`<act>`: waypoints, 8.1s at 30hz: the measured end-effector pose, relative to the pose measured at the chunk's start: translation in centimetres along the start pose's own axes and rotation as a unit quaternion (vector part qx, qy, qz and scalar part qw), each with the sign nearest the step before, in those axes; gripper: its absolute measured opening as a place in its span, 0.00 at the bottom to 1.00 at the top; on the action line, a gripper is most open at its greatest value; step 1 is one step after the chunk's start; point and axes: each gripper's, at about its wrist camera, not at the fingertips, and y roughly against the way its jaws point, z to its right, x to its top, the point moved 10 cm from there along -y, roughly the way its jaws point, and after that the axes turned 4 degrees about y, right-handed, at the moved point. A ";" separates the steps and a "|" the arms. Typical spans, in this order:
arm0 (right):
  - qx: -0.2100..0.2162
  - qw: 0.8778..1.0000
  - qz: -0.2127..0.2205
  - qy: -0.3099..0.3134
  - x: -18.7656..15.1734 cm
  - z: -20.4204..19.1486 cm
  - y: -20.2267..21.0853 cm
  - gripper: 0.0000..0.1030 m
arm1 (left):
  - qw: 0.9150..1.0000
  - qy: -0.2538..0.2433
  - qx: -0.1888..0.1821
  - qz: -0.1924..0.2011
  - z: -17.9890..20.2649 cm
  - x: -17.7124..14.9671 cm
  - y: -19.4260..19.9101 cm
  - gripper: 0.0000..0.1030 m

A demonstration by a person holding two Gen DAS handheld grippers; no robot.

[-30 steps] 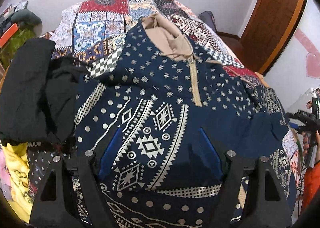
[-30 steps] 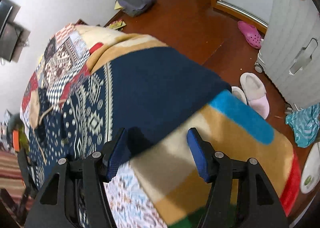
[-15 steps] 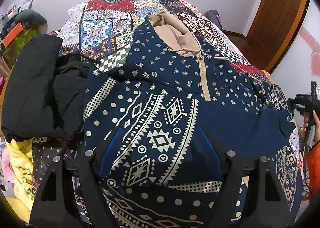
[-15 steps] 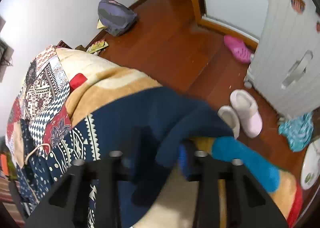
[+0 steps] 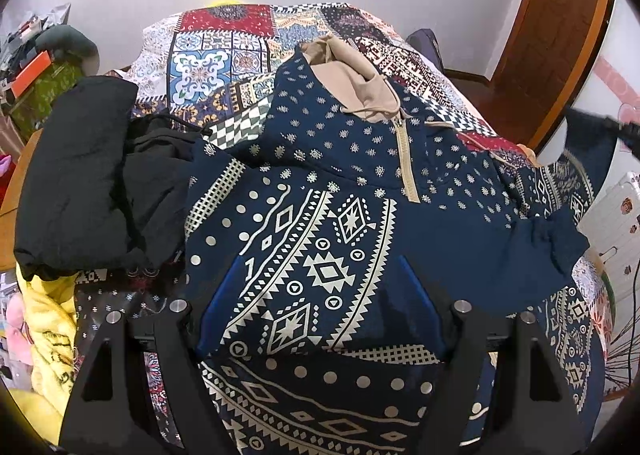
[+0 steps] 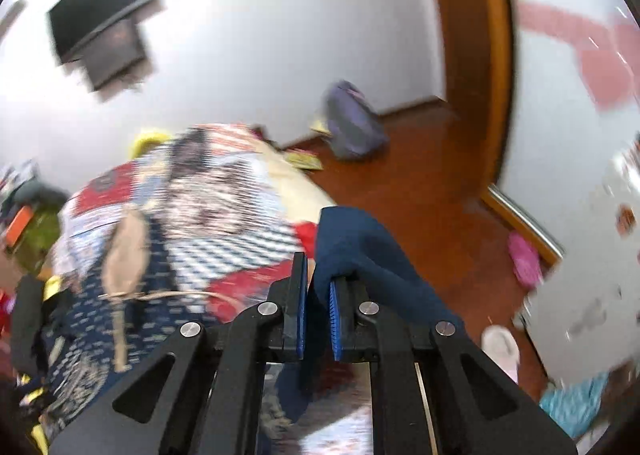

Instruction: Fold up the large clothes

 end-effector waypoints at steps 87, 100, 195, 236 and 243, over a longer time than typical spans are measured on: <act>0.154 0.986 -0.044 0.047 -0.9 -18.4 1.4 0.07 | 0.999 0.026 -0.023 0.003 -1.7 -1.9 1.7 0.75; 0.114 0.979 -0.168 -0.003 -9.1 -12.9 -3.3 0.37 | 0.999 0.037 -0.016 -0.006 -3.2 -3.0 1.7 0.75; 0.044 0.974 -0.217 0.044 -13.5 -5.6 -2.4 0.40 | 0.989 -0.125 0.071 -0.026 4.0 -0.8 -5.6 0.69; 0.047 0.973 -0.219 0.045 -13.6 -7.6 -3.8 0.40 | 0.993 0.010 -0.019 0.117 -3.1 6.7 4.3 0.09; 0.055 0.957 -0.267 0.101 -18.1 -9.9 -5.5 0.44 | 0.999 0.046 0.003 0.023 -7.8 0.3 -0.4 0.11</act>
